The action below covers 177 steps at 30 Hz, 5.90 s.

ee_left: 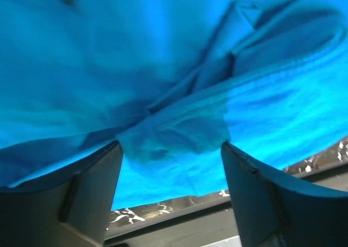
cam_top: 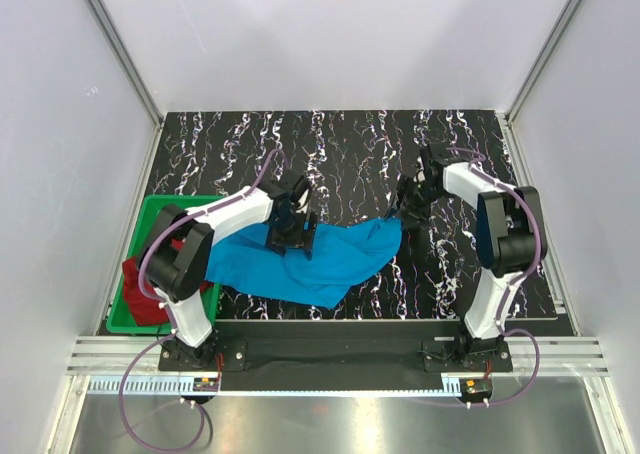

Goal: Fold and stack the t-shirts
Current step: Move the tshirt to the center of the board, then flatten the tshirt out

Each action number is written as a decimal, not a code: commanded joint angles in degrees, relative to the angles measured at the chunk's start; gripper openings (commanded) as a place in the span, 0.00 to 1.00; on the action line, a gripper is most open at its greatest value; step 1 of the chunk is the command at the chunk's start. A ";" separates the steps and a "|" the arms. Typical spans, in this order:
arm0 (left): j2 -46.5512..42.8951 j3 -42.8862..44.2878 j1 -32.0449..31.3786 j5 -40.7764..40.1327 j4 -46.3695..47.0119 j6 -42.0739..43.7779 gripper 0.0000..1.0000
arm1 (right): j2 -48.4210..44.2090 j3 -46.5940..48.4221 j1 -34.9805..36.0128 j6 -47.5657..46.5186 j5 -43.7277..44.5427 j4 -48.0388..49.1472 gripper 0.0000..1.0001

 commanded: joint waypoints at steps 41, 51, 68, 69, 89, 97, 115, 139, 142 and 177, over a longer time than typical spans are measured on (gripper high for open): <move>-39.92 62.40 1.57 -6.14 -10.08 13.42 0.00 | -15.54 49.61 3.52 24.17 -9.56 29.21 0.00; -42.65 55.58 1.48 1.84 -6.59 6.33 0.00 | 5.29 74.76 8.19 34.67 -10.11 29.26 0.00; -9.55 36.46 -33.76 5.36 19.54 -1.78 0.37 | -2.95 50.97 -26.15 12.82 -11.78 -16.67 0.31; -4.99 39.00 -35.15 6.07 18.75 -1.44 0.44 | -2.69 49.65 -28.44 8.78 -5.68 -21.15 0.41; -37.38 -8.33 -2.68 3.35 2.48 -7.59 0.68 | -24.39 0.79 2.46 6.70 4.32 -9.70 0.64; -27.55 -9.33 2.89 7.93 4.25 -2.32 0.59 | -23.87 -14.07 5.46 16.38 20.12 -3.28 0.52; -20.06 -2.90 13.96 11.88 -0.95 9.47 0.46 | 1.25 -2.08 -1.91 17.28 29.88 1.92 0.58; -6.80 -14.33 12.29 20.05 16.27 -2.40 0.52 | -12.88 -0.64 -0.69 0.22 18.28 -6.34 0.71; -3.28 -12.75 11.94 21.64 18.82 -4.15 0.52 | -16.91 -1.69 -0.69 -0.67 19.08 -7.75 0.71; 1.99 4.40 -4.41 24.24 19.67 -4.84 0.43 | -27.65 -11.01 -8.60 -0.40 10.29 -8.54 0.73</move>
